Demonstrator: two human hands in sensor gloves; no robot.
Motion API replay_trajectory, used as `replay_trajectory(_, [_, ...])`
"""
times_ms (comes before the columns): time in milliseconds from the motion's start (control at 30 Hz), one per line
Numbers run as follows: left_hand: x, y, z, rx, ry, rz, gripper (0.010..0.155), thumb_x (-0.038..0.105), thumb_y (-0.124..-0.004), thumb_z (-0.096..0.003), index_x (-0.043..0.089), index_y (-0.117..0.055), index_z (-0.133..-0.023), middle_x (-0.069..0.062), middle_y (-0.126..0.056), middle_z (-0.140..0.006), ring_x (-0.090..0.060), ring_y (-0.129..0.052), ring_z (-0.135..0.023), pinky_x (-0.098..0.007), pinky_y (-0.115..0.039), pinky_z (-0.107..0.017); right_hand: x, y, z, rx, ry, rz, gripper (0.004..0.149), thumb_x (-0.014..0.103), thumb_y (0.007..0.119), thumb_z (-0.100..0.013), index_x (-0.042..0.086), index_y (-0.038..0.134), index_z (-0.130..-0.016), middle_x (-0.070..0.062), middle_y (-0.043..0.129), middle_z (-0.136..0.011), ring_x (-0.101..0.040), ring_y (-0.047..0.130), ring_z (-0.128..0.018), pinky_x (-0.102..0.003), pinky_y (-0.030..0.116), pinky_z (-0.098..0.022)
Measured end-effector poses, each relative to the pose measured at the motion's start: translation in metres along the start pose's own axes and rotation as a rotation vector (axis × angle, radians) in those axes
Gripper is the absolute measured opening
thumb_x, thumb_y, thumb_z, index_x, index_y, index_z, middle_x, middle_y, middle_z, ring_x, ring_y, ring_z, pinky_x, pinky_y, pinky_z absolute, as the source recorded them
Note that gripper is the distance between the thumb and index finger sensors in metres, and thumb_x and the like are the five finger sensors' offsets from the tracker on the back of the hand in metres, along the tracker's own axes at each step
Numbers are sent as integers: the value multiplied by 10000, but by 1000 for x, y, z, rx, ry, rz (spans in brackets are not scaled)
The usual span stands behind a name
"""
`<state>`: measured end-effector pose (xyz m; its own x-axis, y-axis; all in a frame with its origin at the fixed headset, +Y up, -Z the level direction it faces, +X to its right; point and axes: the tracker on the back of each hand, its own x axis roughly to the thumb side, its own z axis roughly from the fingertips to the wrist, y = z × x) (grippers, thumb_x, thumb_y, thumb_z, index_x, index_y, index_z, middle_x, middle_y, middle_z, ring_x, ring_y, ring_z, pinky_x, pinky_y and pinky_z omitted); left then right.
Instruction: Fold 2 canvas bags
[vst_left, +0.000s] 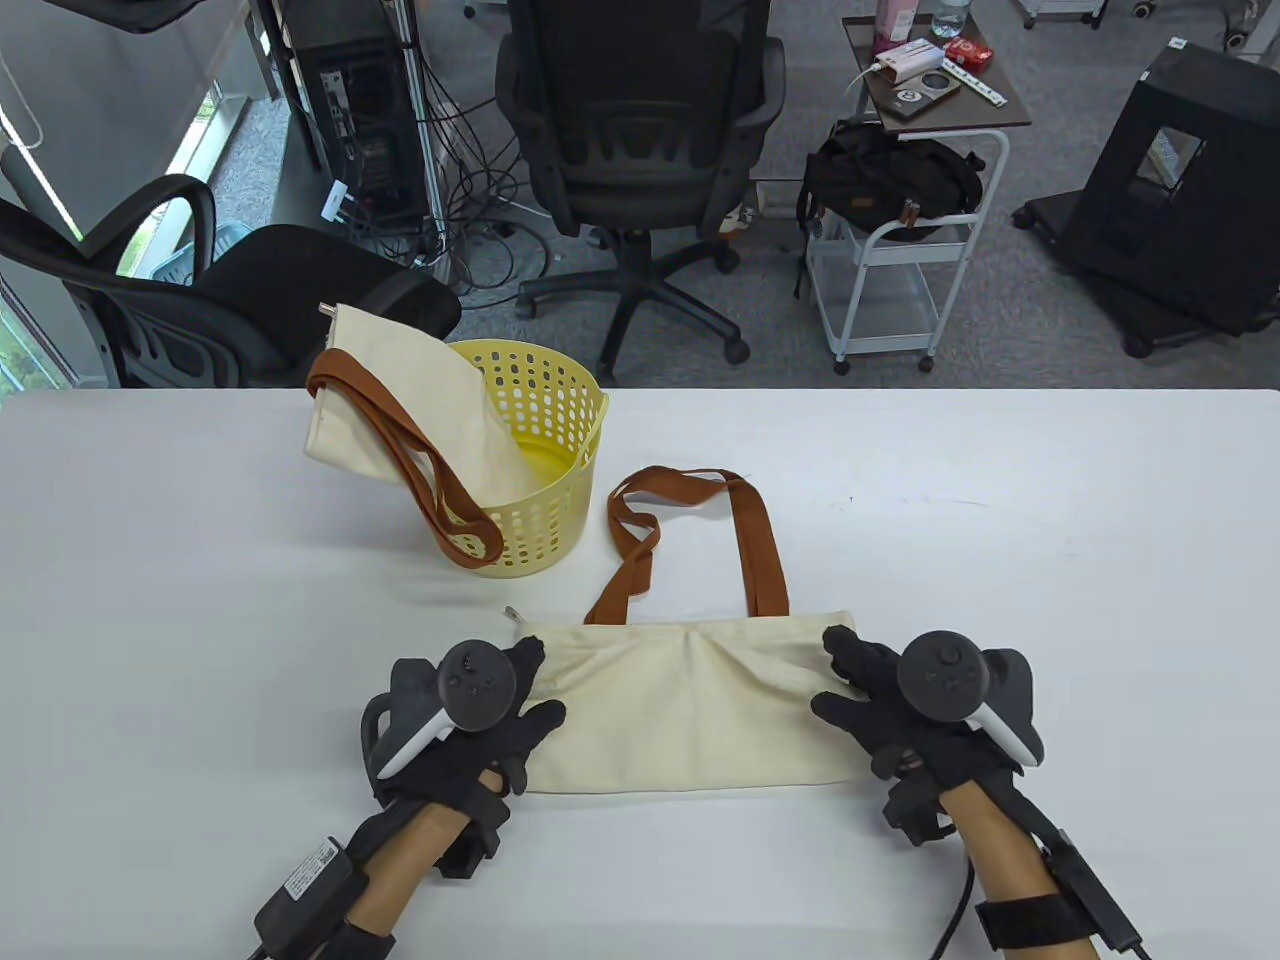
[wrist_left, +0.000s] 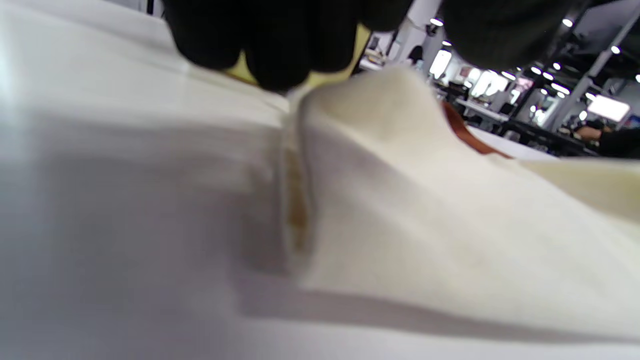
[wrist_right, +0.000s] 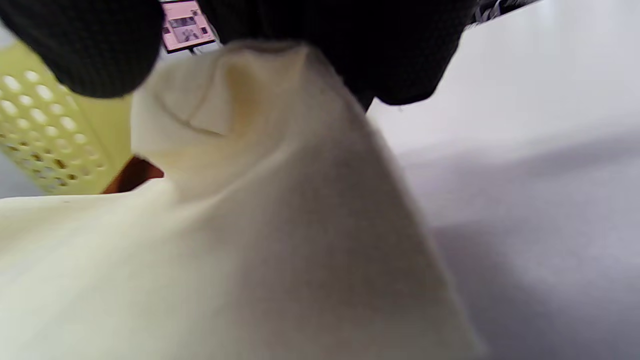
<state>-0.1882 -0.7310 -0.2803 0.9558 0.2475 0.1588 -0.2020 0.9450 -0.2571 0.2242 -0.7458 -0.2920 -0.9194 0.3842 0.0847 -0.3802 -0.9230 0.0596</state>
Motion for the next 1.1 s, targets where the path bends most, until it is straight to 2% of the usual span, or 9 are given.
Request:
replay_trajectory(67, [2, -9, -2, -57, -22, -17, 824, 544, -773, -402, 336, -322, -1058, -38, -305, -1163, -396, -421, -1109, -604, -457, -795, 7, 7, 2, -11, 29, 129, 722, 500, 841, -414, 239, 577, -1034, -84, 722, -1044, -331, 862, -866, -518, 739, -636])
replay_trajectory(167, [0, -24, -10, -194, -12, -72, 831, 565, -757, -393, 360, -306, -1060, -35, -166, -1162, -418, -241, -1119, -631, -349, -803, 14, 18, 1, 1, 70, 268, 764, 489, 836, -421, 230, 496, -1055, -92, 650, -1081, -352, 804, -915, -531, 711, -661])
replay_trajectory(233, [-3, -34, -16, -254, -6, -102, 860, 573, -750, -394, 366, -240, -1054, -34, -100, -1150, -419, -188, -1113, -633, -319, -802, 18, 23, 0, 27, 105, 357, 780, 492, 829, -426, 228, 463, -1062, -99, 601, -1103, -375, 746, -951, -546, 682, -678])
replay_trajectory(300, [-6, -44, -19, -299, 23, -130, 940, 591, -735, -392, 360, -71, -1016, -39, -41, -1134, -412, -198, -1112, -617, -336, -803, 21, 25, -2, 67, 140, 417, 796, 519, 802, -433, 233, 418, -1070, -96, 544, -1125, -384, 682, -988, -551, 651, -700])
replay_trajectory(333, [-7, -50, -21, -339, 29, -135, 952, 597, -724, -393, 361, -29, -1000, -34, -27, -1127, -401, -172, -1109, -598, -270, -800, 23, 24, -4, 71, 147, 418, 783, 519, 795, -438, 235, 430, -1070, -105, 534, -1130, -394, 654, -999, -562, 633, -707])
replay_trajectory(500, [-7, -50, -21, -348, 38, -146, 934, 610, -693, -388, 367, -30, -1000, -21, -14, -1119, -362, -122, -1107, -582, -226, -801, 38, 9, -21, 27, 180, 379, 769, 514, 795, -448, 252, 438, -1076, -94, 470, -1160, -406, 541, -1054, -586, 547, -754])
replay_trajectory(600, [-7, -50, -21, -344, 39, -148, 930, 612, -694, -384, 366, -47, -1005, -18, -27, -1120, -358, -126, -1109, -580, -230, -802, 57, -4, -49, 23, 198, 320, 770, 503, 804, -453, 260, 429, -1080, -87, 443, -1171, -398, 492, -1074, -586, 509, -777])
replay_trajectory(767, [-7, -51, -21, -344, 38, -143, 933, 614, -687, -384, 365, -30, -998, -14, -13, -1117, -355, -114, -1108, -578, -217, -801, 92, -12, -103, -23, 246, 375, 780, 508, 822, -446, 275, 433, -1081, -70, 433, -1179, -387, 453, -1089, -577, 487, -789])
replay_trajectory(1100, [-8, -51, -20, -348, 39, -131, 931, 614, -686, -384, 368, -33, -999, -9, -4, -1115, -349, -99, -1106, -574, -200, -800, 126, 16, -206, 49, 229, 341, 800, 468, 868, -436, 310, 420, -1080, -31, 367, -1196, -353, 350, -1115, -552, 396, -820])
